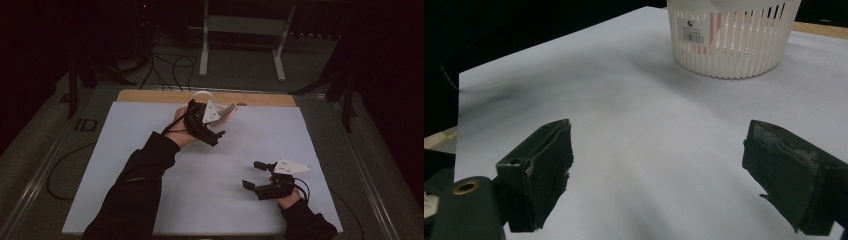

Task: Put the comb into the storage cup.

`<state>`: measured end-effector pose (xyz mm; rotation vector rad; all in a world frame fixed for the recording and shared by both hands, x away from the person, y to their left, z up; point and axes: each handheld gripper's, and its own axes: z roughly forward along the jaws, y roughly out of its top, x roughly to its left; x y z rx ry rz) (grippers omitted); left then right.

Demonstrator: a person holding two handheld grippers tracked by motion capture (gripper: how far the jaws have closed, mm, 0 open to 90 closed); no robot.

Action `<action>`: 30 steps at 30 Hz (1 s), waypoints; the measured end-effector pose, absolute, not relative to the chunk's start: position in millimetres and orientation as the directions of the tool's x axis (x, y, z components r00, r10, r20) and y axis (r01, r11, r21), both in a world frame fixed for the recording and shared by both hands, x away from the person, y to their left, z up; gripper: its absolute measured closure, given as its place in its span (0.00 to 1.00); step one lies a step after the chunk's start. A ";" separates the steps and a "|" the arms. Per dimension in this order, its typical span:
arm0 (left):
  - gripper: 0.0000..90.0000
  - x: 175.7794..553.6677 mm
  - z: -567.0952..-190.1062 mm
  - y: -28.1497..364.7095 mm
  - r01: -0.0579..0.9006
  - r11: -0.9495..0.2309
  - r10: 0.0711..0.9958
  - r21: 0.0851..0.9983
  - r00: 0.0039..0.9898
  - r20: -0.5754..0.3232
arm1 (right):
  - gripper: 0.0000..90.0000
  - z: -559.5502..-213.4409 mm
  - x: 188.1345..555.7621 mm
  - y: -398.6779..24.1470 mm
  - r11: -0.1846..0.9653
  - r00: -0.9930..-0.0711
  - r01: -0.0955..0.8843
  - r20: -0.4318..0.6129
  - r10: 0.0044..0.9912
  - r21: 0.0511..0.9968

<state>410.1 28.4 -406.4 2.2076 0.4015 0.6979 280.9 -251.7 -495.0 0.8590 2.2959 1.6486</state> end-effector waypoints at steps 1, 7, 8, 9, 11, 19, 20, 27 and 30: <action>0.00 408.5 -405.9 29.7 0.069 -0.648 0.486 0.758 0.804 0.343 | 0.14 -494.7 280.5 -251.7 0.217 -0.815 0.342 0.174 0.552 0.914; 0.00 407.1 -400.8 38.3 0.121 -0.601 0.504 0.790 0.824 0.258 | 0.14 -494.4 279.3 -250.3 0.223 -0.816 0.339 0.168 0.553 0.914; 0.00 407.1 -400.8 38.3 0.121 -0.601 0.504 0.790 0.824 0.258 | 0.14 -494.5 279.2 -250.3 0.224 -0.816 0.340 0.168 0.553 0.913; 0.00 407.1 -399.6 40.8 0.131 -0.597 0.504 0.791 0.829 0.243 | 0.14 -494.6 279.1 -250.3 0.229 -0.817 0.338 0.163 0.553 0.913; 0.00 406.9 -399.0 43.0 0.147 -0.583 0.506 0.799 0.835 0.215 | 0.14 -494.5 279.2 -250.4 0.225 -0.815 0.340 0.166 0.555 0.913; 0.00 405.1 -395.3 52.1 0.191 -0.536 0.502 0.823 0.856 0.128 | 0.14 -495.3 279.5 -250.2 0.228 -0.816 0.338 0.164 0.554 0.913; 0.00 405.1 -395.3 52.1 0.191 -0.536 0.502 0.823 0.856 0.128 | 0.14 -495.3 279.5 -250.2 0.228 -0.816 0.338 0.164 0.554 0.913; 0.00 398.2 -392.0 64.2 0.217 -0.497 0.494 0.840 0.867 0.068 | 0.14 -495.3 280.2 -251.5 0.230 -0.814 0.339 0.163 0.557 0.912; 0.00 394.7 -393.8 69.1 0.226 -0.494 0.492 0.840 0.869 0.055 | 0.14 -494.9 280.0 -251.9 0.232 -0.814 0.338 0.159 0.559 0.912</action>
